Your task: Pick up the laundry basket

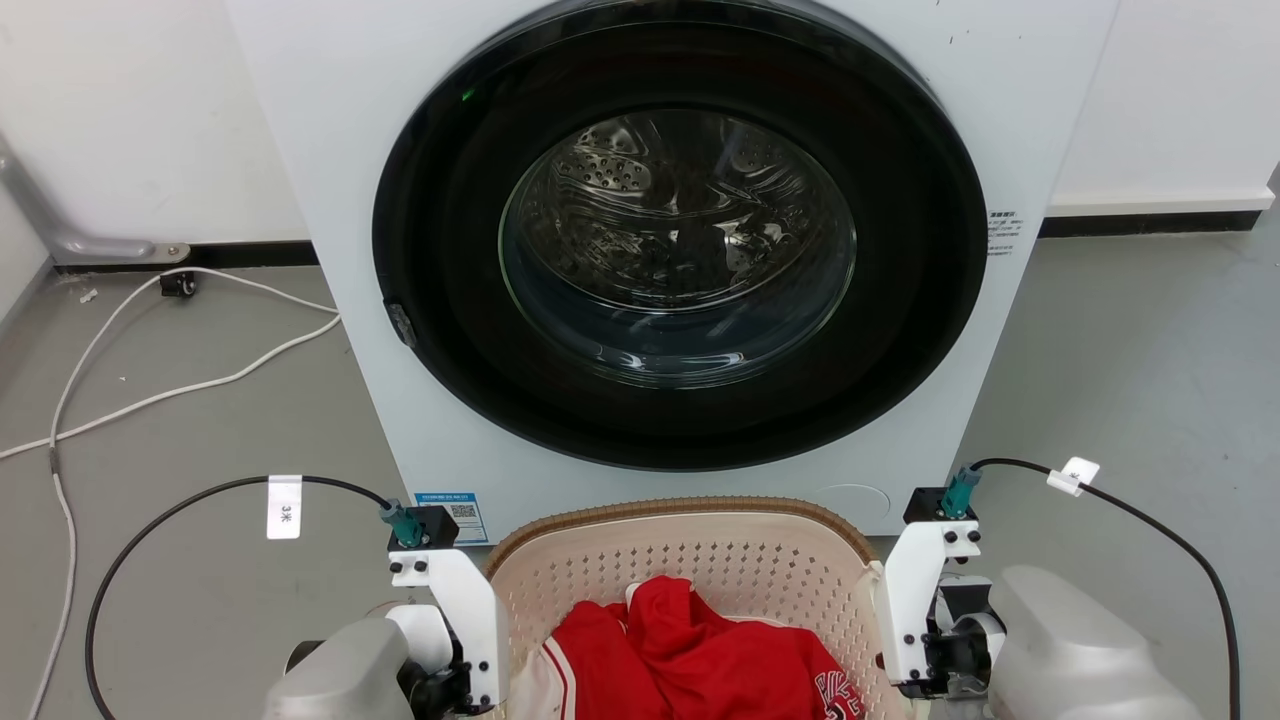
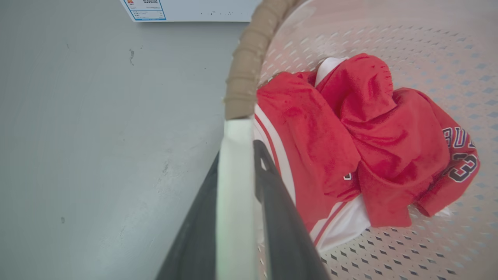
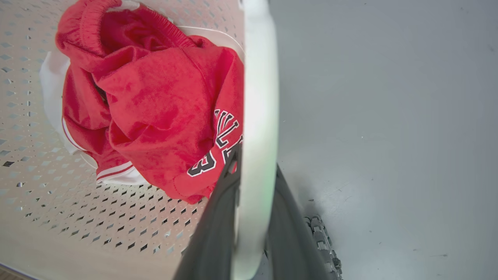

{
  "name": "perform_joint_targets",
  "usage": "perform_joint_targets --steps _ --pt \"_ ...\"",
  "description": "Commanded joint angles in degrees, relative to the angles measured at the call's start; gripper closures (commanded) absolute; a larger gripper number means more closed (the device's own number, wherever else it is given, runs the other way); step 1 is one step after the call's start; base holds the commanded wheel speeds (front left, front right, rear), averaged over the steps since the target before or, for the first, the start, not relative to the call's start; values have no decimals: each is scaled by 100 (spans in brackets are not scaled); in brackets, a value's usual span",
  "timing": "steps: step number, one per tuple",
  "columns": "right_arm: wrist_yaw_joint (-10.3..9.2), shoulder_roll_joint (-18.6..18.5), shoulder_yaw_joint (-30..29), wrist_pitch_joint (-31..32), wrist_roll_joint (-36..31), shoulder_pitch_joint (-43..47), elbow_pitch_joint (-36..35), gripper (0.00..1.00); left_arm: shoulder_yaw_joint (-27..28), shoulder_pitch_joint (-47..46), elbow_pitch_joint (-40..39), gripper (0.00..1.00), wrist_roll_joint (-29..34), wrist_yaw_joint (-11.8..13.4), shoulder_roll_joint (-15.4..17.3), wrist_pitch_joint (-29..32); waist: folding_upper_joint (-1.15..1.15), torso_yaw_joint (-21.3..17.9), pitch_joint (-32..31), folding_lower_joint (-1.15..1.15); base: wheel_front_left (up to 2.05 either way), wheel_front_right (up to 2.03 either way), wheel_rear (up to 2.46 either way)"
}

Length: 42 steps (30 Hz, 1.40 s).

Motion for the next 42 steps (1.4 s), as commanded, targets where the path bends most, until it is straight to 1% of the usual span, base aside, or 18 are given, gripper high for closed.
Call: perform_joint_targets --steps 1,42 --pt "18 53 -19 -18 -40 19 -46 100 -42 58 -53 100 -23 -76 -87 -3 0 2 -1 0 0 0 0" --pt "18 90 -283 78 -216 88 -46 100 -343 81 -39 100 -332 -76 -58 -78 0 22 0 0 0 0 0"
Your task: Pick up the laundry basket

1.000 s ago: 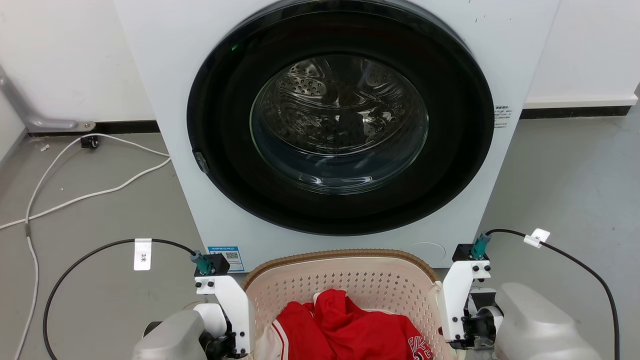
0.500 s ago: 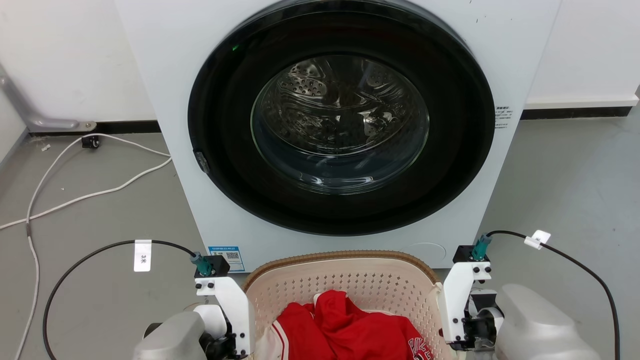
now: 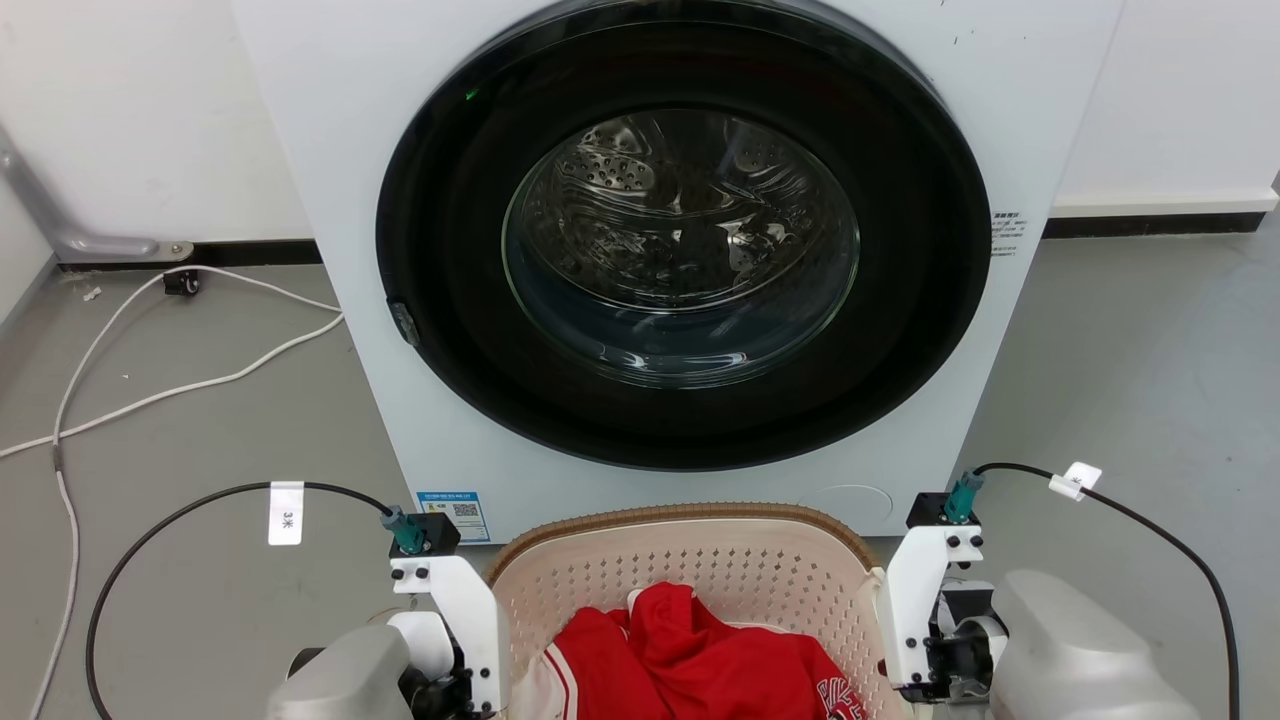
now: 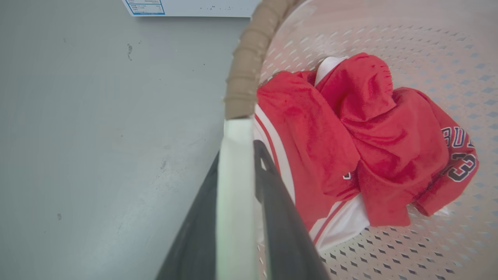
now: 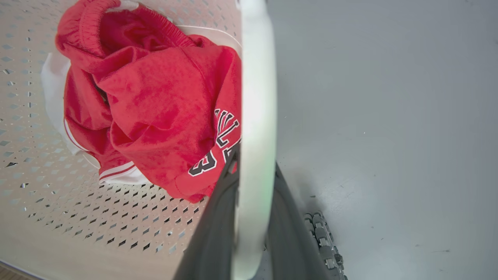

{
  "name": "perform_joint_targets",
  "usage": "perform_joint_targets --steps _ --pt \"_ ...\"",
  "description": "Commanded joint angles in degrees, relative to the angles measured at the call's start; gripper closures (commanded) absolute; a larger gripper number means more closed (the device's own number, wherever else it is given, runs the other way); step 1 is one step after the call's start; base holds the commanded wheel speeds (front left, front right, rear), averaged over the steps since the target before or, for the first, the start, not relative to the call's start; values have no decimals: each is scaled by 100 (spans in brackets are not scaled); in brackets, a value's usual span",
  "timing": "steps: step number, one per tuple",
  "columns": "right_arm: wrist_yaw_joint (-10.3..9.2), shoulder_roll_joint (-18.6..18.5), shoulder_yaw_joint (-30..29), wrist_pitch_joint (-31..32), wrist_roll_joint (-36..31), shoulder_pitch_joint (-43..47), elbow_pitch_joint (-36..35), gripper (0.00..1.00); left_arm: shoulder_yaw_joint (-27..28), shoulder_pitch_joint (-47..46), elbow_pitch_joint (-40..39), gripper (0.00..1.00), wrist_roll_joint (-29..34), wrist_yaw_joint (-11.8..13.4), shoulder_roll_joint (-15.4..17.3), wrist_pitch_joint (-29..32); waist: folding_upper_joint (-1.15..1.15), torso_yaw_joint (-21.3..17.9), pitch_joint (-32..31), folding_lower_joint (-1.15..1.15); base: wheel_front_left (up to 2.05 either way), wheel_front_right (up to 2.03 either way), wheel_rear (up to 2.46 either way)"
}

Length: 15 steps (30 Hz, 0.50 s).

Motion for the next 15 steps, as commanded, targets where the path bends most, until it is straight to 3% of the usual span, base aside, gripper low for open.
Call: perform_joint_targets --steps 1,15 --pt "18 81 -22 -20 -12 36 -46 100 -35 79 -55 100 -11 -76 -62 -20 0 -3 -3 0 0 0 0" --pt "18 80 -128 15 -97 42 -46 100 -136 47 -68 100 -103 -77 -59 -29 0 1 -2 0 0 0 0"
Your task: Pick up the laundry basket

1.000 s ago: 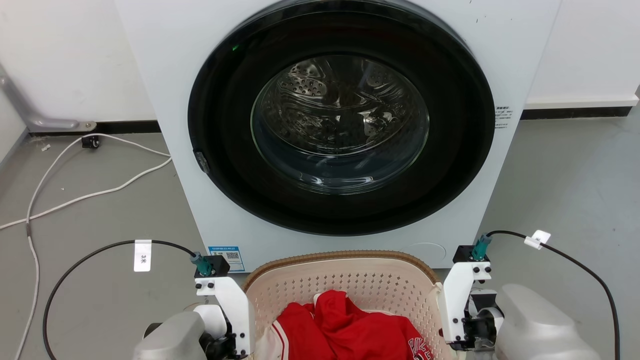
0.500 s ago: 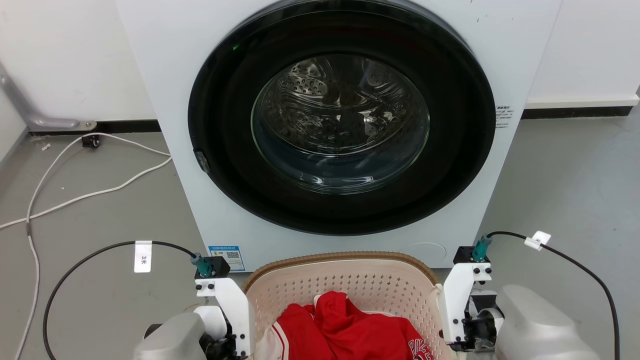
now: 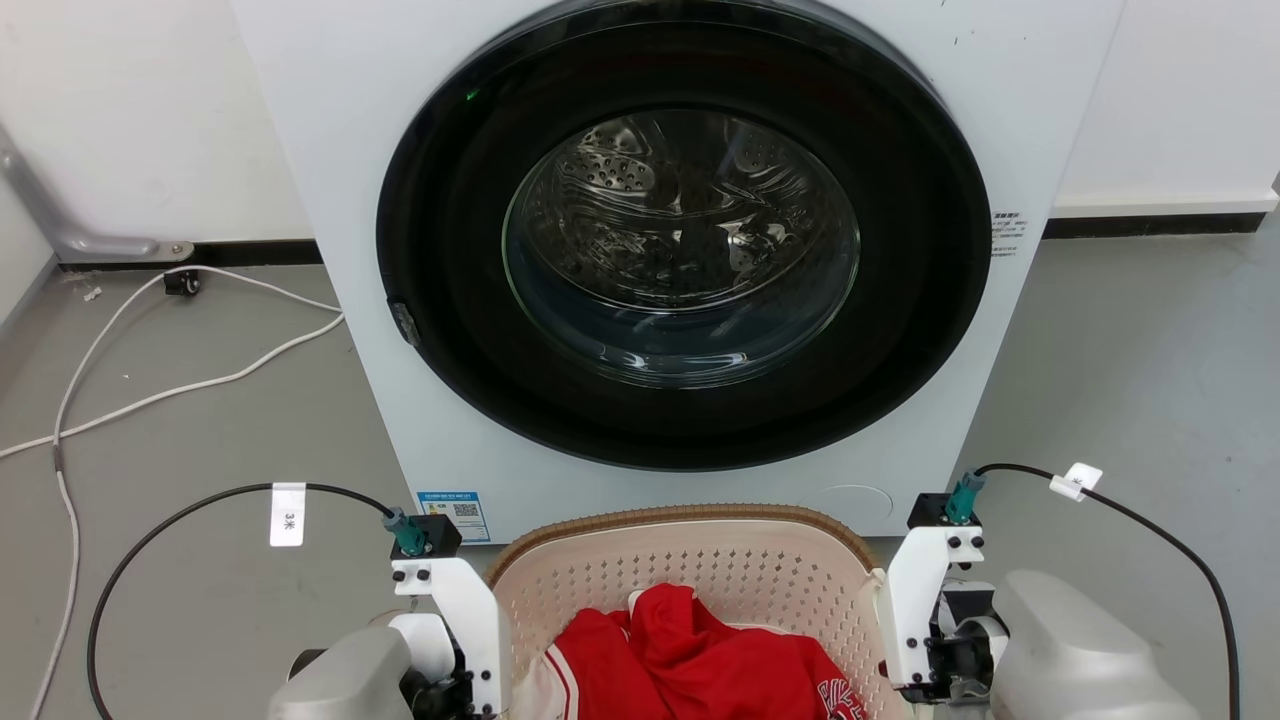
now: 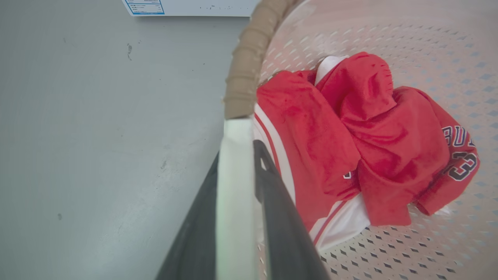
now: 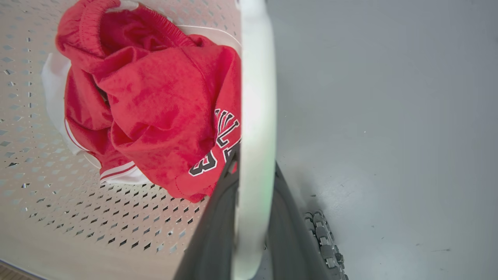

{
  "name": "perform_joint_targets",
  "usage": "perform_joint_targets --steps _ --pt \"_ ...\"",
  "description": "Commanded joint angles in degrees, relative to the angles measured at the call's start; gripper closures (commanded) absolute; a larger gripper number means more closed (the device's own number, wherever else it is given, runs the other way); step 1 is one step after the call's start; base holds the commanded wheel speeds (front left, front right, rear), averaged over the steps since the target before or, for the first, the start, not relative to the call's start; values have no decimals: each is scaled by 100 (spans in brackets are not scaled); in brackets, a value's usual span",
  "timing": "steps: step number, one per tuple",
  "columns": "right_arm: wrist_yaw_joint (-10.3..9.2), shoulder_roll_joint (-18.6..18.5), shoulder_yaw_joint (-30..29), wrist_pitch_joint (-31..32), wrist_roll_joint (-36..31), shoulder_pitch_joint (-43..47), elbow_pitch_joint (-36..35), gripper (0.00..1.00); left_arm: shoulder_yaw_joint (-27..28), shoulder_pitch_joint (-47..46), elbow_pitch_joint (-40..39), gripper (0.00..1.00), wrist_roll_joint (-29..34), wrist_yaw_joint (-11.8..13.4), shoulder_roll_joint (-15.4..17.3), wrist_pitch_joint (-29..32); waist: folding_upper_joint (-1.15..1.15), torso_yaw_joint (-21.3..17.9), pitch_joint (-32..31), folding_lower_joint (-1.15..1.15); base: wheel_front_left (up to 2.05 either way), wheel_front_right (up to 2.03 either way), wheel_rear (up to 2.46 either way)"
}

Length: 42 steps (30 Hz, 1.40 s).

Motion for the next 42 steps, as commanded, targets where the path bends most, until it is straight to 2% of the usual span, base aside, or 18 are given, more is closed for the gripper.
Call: perform_joint_targets --steps 1,42 --pt "18 76 -36 -4 -23 32 -46 100 -45 42 -68 100 -29 -77 -62 -12 0 -1 0 0 0 0 0" --pt "19 86 -369 57 -298 88 -46 100 -294 5 -57 100 -241 -77 -75 -62 0 0 -17 0 0 0 0"
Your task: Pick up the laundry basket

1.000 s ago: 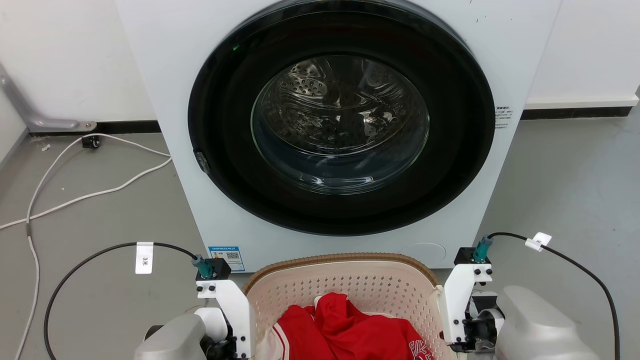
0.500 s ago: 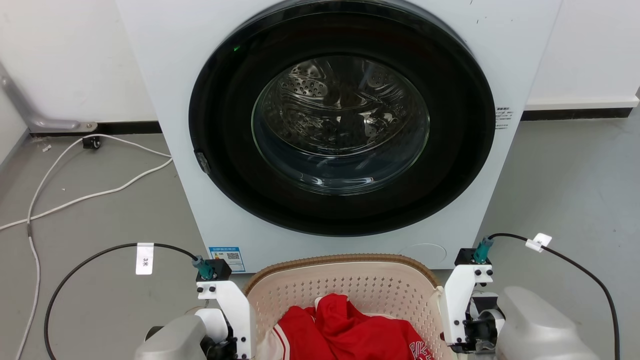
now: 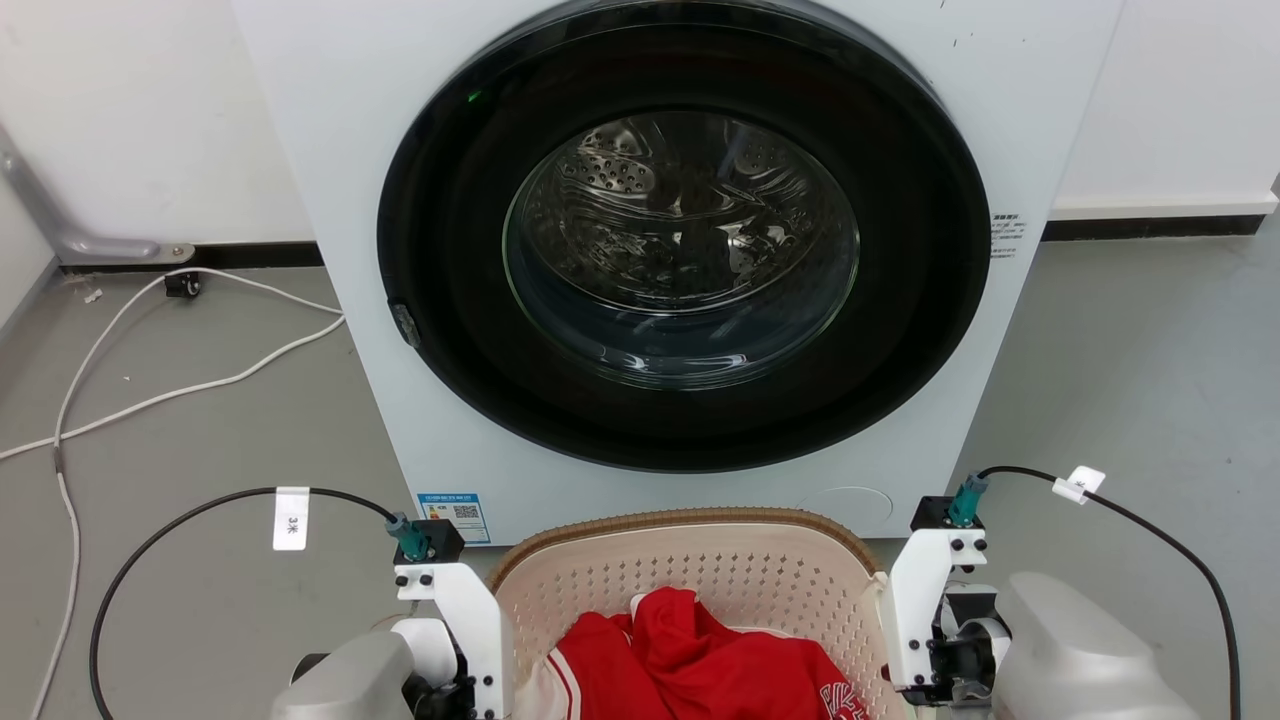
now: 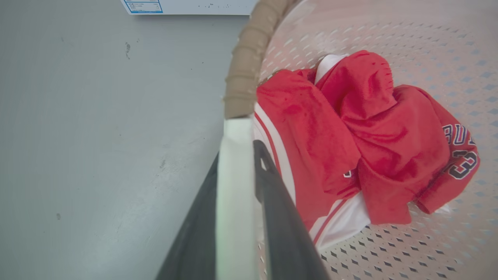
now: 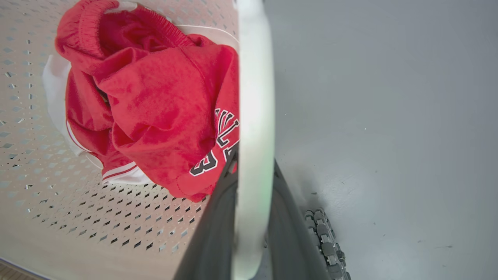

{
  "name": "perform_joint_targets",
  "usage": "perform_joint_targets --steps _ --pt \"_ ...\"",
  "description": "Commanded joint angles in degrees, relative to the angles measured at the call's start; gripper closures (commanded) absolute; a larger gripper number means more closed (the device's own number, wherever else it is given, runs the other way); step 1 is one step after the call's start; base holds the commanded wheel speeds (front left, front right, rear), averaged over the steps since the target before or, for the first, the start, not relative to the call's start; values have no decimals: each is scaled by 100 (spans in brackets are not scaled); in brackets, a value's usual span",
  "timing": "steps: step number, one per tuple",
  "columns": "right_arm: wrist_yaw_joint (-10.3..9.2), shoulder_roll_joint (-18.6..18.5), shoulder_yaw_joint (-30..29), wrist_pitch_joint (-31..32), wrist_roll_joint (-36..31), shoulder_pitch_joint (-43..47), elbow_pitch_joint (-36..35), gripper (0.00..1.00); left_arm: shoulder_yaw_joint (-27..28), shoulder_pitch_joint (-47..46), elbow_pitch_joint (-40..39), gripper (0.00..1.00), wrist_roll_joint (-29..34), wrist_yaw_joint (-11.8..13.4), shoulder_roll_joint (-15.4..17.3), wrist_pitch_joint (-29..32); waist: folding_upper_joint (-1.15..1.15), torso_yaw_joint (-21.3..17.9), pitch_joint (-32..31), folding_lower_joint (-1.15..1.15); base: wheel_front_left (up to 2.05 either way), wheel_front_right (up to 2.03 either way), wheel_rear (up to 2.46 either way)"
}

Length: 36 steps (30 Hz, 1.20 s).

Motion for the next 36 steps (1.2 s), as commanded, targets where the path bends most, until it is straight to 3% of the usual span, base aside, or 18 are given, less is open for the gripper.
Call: perform_joint_targets --steps 1,36 --pt "19 65 -19 -13 0 45 -45 100 -31 10 -57 100 -9 -77 -76 -7 0 -1 -4 0 0 0 0" --pt "19 116 -264 21 -217 32 -46 100 -168 -21 -51 100 -152 -77 -72 -42 0 -17 11 0 0 0 0"
